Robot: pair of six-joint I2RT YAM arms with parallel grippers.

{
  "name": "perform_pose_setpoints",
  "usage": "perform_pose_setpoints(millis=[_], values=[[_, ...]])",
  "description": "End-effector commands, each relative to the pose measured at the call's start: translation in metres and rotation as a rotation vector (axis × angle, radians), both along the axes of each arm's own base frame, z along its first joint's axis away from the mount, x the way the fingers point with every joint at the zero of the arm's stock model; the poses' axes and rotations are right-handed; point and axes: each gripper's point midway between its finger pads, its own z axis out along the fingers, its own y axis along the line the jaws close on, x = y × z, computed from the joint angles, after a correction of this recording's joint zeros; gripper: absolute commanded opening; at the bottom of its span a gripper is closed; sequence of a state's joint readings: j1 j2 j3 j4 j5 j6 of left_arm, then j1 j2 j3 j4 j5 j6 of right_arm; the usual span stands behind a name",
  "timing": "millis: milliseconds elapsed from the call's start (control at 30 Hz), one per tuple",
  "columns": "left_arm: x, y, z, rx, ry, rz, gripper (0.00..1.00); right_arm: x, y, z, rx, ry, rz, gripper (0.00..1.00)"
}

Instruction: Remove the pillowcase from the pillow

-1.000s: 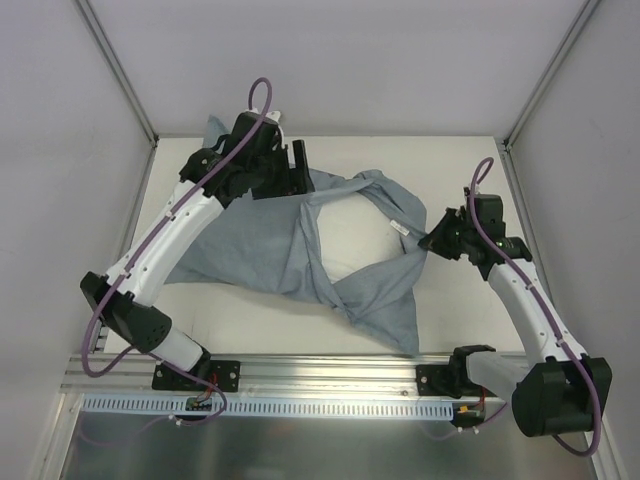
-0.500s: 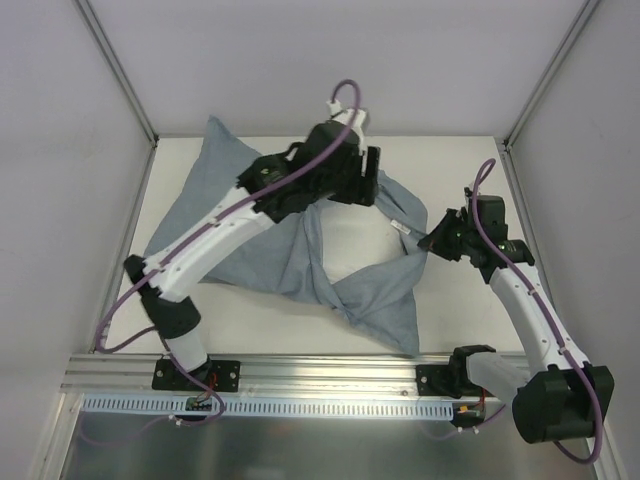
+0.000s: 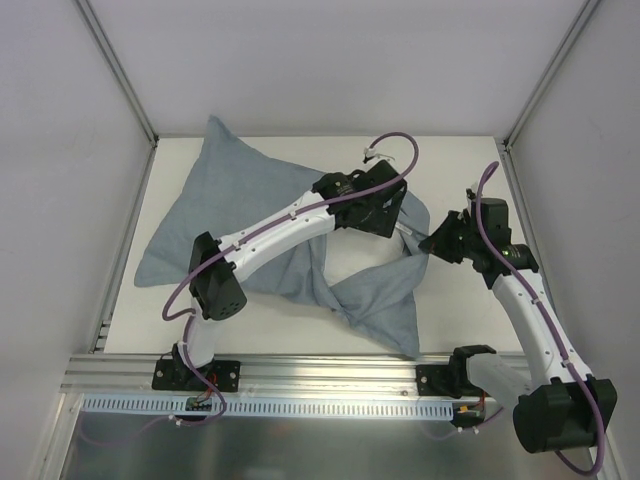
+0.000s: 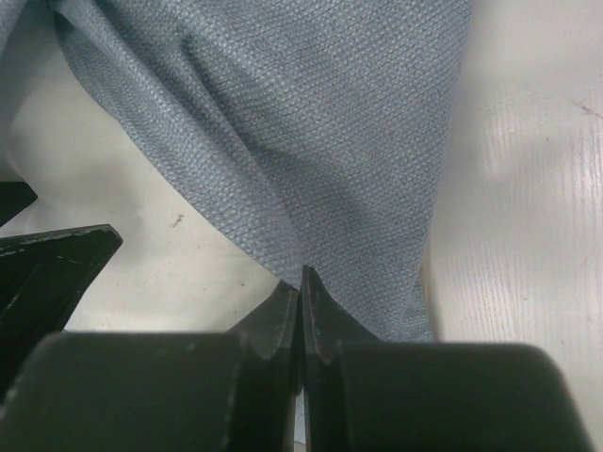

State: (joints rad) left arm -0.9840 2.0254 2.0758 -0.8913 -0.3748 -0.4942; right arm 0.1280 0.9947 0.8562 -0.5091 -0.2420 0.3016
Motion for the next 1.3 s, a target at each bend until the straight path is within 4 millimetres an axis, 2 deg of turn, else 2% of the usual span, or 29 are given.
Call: perform_pose_setpoints(millis=[0,200,233,333,367,433,467,533,567,600,633,667,767,833,933,1000,1100,1133,1167,1233,1267], values=[[0.000,0.005,-0.017,0.075,-0.003,0.015,0.99,-0.002,0.001,0.013,-0.002,-0.037,0.013,0.01],[-0.009,-0.002,-0.081,0.150,0.122,0.000,0.98,-0.002,0.001,0.009,0.006,-0.029,0.011,0.01],[-0.007,0.001,-0.087,0.164,0.129,0.003,0.93,-0.003,0.002,0.007,0.007,-0.024,0.016,0.01],[-0.009,0.009,-0.102,0.164,0.205,-0.014,0.37,-0.006,0.001,0.003,-0.005,-0.011,0.028,0.01],[-0.009,0.010,-0.101,0.150,0.219,-0.015,0.00,-0.007,0.000,0.001,-0.018,-0.011,0.038,0.01],[-0.017,0.007,-0.090,0.081,0.267,-0.054,0.00,-0.006,0.000,0.001,-0.035,-0.006,0.053,0.01],[-0.016,0.002,-0.071,0.020,0.241,-0.070,0.00,-0.008,0.008,0.002,-0.043,-0.010,0.094,0.02],[-0.027,0.003,-0.070,-0.030,0.277,-0.073,0.00,-0.002,0.017,0.008,-0.114,-0.023,0.170,0.04],[-0.030,0.003,-0.057,-0.078,0.279,-0.074,0.00,-0.008,0.024,0.005,-0.183,-0.004,0.212,0.08],[-0.037,0.000,-0.061,-0.108,0.315,-0.088,0.00,-0.007,0.026,0.006,-0.230,-0.008,0.240,0.11],[-0.039,0.000,-0.058,-0.129,0.324,-0.077,0.00,-0.003,0.026,0.003,-0.272,0.012,0.241,0.26],[-0.041,0.000,-0.056,-0.139,0.329,-0.077,0.00,0.001,0.034,0.012,-0.274,-0.011,0.257,0.35],[-0.049,-0.001,-0.046,-0.182,0.349,-0.077,0.00,0.016,0.042,0.020,-0.278,-0.039,0.253,0.65],[-0.051,0.000,-0.037,-0.209,0.345,-0.077,0.00,0.026,0.046,0.023,-0.279,-0.048,0.251,0.72],[-0.053,-0.002,-0.028,-0.233,0.340,-0.085,0.00,0.042,0.057,0.019,-0.279,-0.032,0.268,0.72],[-0.054,-0.003,-0.022,-0.250,0.339,-0.088,0.00,0.050,0.061,0.006,-0.286,0.013,0.277,0.70],[-0.057,-0.002,-0.014,-0.268,0.336,-0.097,0.00,0.060,0.055,-0.007,-0.326,0.035,0.253,0.26],[-0.059,0.000,-0.013,-0.265,0.334,-0.103,0.00,0.062,0.055,-0.008,-0.324,0.031,0.254,0.04],[-0.059,0.003,-0.010,-0.265,0.322,-0.105,0.00,0.065,0.051,-0.009,-0.320,0.032,0.243,0.01],[-0.061,0.011,-0.014,-0.241,0.312,-0.104,0.00,0.069,0.049,-0.008,-0.293,0.024,0.242,0.01],[-0.062,0.014,-0.007,-0.248,0.297,-0.106,0.00,0.073,0.041,-0.008,-0.290,0.027,0.215,0.01]])
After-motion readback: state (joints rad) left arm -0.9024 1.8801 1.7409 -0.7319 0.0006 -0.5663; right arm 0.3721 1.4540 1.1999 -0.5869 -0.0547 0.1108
